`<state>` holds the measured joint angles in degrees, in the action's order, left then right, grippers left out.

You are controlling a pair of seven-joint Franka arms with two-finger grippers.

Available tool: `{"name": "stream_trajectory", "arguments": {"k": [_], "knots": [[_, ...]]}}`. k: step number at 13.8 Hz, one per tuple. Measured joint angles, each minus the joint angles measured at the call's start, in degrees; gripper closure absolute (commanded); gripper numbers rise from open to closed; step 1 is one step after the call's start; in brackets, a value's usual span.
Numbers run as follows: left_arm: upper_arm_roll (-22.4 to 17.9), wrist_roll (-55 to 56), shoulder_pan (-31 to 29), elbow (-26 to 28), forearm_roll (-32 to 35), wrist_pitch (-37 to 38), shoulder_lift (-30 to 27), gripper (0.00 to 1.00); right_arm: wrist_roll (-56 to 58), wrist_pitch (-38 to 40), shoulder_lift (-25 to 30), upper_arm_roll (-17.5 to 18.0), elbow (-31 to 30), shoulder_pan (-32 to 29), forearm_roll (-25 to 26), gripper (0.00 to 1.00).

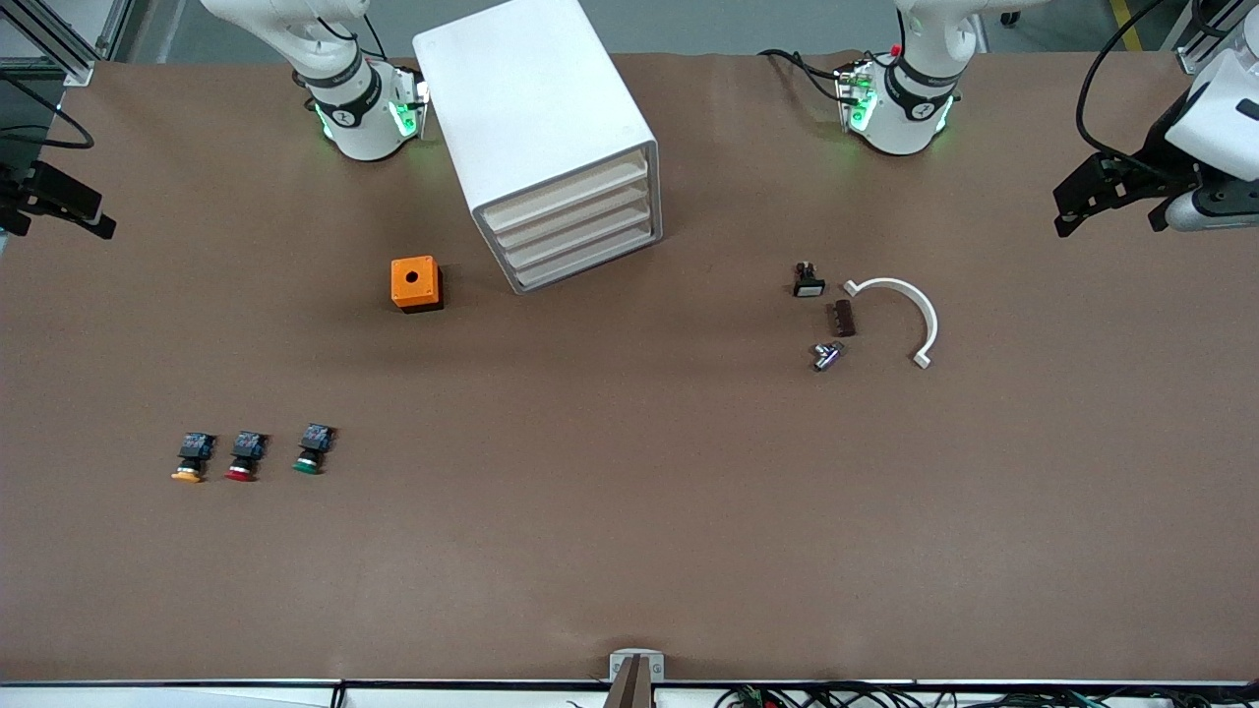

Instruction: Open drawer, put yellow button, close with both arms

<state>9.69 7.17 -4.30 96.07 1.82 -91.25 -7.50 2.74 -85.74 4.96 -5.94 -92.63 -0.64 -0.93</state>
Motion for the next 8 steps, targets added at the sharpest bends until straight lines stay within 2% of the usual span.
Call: {"name": "stream_trajectory", "arguments": {"k": [8], "knots": [[0.0, 0.0, -0.03, -0.07, 0.0, -0.11, 1.66, 0.0, 1.41, 0.0, 0.0, 0.01, 0.0, 0.0, 0.0, 0.0]]}}
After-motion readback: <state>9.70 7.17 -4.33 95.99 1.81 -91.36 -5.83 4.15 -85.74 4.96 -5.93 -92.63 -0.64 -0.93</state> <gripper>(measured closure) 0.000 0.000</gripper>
